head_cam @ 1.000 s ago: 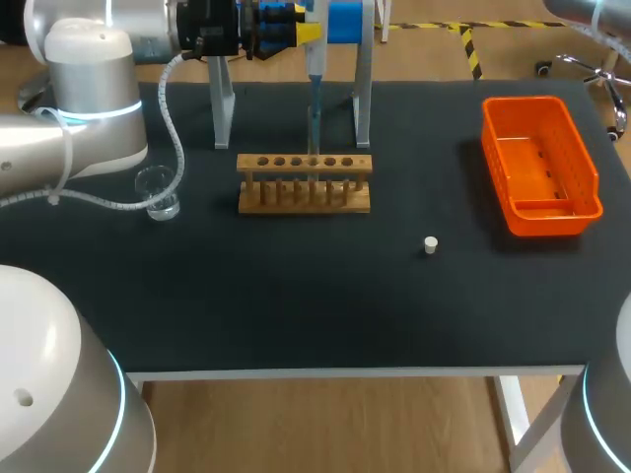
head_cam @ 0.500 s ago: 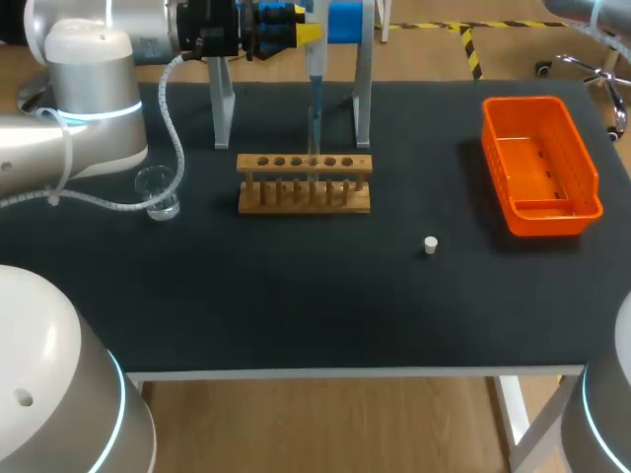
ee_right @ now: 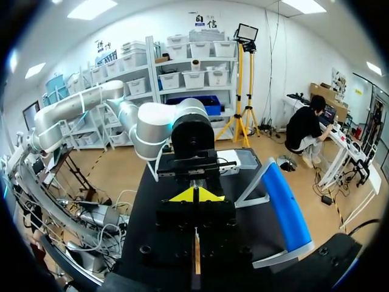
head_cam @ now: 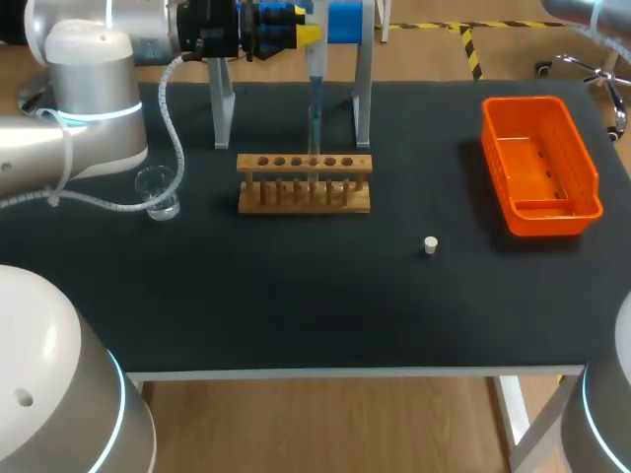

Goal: Invert the test tube, pick up the pipette, mount the tip to pipette, aspirate from beaker and dispense into the tube, eject the tip, return the pipette, and cap with the stopper.

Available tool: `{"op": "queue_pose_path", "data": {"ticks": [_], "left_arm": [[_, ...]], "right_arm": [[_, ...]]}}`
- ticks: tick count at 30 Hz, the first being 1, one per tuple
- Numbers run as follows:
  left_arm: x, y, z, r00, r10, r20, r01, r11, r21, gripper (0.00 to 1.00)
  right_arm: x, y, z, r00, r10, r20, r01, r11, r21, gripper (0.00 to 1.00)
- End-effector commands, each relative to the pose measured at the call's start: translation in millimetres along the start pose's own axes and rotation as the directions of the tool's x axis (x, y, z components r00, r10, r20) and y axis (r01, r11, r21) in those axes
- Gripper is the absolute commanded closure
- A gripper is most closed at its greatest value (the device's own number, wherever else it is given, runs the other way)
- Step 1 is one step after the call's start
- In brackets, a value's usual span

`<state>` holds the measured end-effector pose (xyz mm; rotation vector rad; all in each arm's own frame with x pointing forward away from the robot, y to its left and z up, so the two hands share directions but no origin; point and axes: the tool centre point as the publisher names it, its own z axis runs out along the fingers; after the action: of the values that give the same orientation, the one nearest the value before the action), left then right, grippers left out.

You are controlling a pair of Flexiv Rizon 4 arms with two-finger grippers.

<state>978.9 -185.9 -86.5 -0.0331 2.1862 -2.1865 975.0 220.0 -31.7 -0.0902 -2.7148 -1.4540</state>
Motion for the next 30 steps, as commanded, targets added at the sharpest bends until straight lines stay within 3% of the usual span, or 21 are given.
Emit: {"op": "queue_pose_path", "data": {"ticks": [1,7,14,15,16,17,23,30], "left_arm": [[-0.5,-5.2,1.0,1.0,0.0,0.004,0.0,1.0,0.002,1.0],[-0.5,-5.2,1.0,1.0,0.0,0.004,0.0,1.0,0.002,1.0],[-0.5,-5.2,1.0,1.0,0.0,0.004,0.0,1.0,0.002,1.0],[-0.5,-5.2,1.0,1.0,0.0,0.004,0.0,1.0,0.002,1.0],[-0.5,-5.2,1.0,1.0,0.0,0.004,0.0,1.0,0.002,1.0],[-0.5,-5.2,1.0,1.0,0.0,0.004,0.0,1.0,0.002,1.0],[-0.5,-5.2,1.0,1.0,0.0,0.004,0.0,1.0,0.002,1.0],[-0.5,-5.2,1.0,1.0,0.0,0.004,0.0,1.0,0.002,1.0]], "right_arm": [[-0.3,-5.8,4.6,1.0,0.003,-0.006,-0.003,1.0,0.007,1.0],[0.5,-7.8,4.9,1.0,0.009,-0.009,-0.009,1.0,0.01,1.0],[4.2,15.9,-16.8,0.999,-0.041,0.004,0.041,0.998,-0.047,1.0],[5.3,18.5,-20.7,0.999,-0.047,0.006,0.047,0.997,-0.055,0.65],[6.6,20.6,-24.9,0.999,-0.052,0.012,0.053,0.997,-0.061,0.53],[8.0,22.0,-29.3,0.998,-0.058,0.017,0.059,0.996,-0.068,0.0],[14.6,13.9,-55.6,0.994,-0.103,0.041,0.106,0.99,-0.096,0.0],[7.3,-35.3,-65.1,0.987,-0.15,0.052,0.154,0.984,-0.095,0.0]]}}
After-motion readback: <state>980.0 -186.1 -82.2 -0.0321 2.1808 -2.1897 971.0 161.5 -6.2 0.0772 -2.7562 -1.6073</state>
